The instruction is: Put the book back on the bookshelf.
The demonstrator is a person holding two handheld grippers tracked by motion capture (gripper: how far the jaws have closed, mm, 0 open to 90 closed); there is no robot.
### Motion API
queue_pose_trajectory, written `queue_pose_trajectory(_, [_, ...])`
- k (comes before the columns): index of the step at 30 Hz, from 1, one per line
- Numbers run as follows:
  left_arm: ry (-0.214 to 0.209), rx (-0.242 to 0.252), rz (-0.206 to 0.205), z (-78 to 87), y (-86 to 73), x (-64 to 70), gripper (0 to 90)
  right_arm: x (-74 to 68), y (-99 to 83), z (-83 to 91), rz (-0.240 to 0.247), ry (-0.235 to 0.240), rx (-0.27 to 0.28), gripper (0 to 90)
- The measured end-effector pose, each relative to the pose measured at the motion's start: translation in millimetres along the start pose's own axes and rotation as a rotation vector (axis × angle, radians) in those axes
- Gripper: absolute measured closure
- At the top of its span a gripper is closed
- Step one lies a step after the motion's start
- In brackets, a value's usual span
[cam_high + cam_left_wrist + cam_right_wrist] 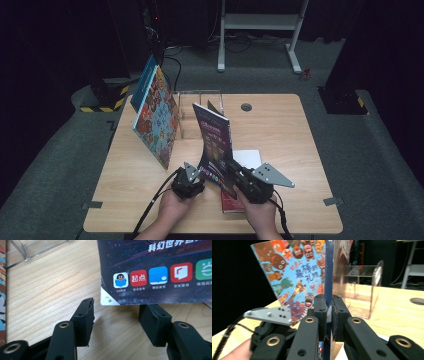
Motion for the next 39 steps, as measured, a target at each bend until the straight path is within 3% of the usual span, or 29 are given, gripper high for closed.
queue_pose_trajectory(7, [-0.015,-0.005,-0.014,5.3,-5.5,1.8,45.8,5.8,1.4,0.9,-0.01,-0.027,0.025,84.8])
queue_pose_trajectory(13, [-0.01,0.003,0.022,18.8,-17.8,-9.5,48.1,7.1,0.9,1.7,-0.014,-0.034,0.03,84.8])
queue_pose_trajectory(17, [-0.025,0.036,0.058,27.2,-16.4,-13.2,48.5,7.3,0.3,2.4,-0.016,-0.034,0.034,84.8])
queue_pose_trajectory(26, [-0.118,0.237,0.097,72.5,33.7,-3.8,46.3,2.3,-0.9,3.0,0.014,-0.043,0.057,84.7])
queue_pose_trajectory(29, [-0.136,0.3,0.086,88.6,52.4,0.3,45.3,-0.2,-1.2,3.0,0.027,-0.046,0.058,84.7])
queue_pose_trajectory(39, [-0.172,0.405,0.078,113.9,85.5,12.3,41.1,-7.2,-4.0,1.8,0.048,-0.052,0.064,84.6])
Point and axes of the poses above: each handheld gripper's, and its own axes: z roughly backward along the jaws, y roughly out of its top, x roughly to its right, the point moved 9 cm from there along -z, roughly forward along the jaws, and after that the axes turned 4 degrees about -y, right-handed, at the moved point
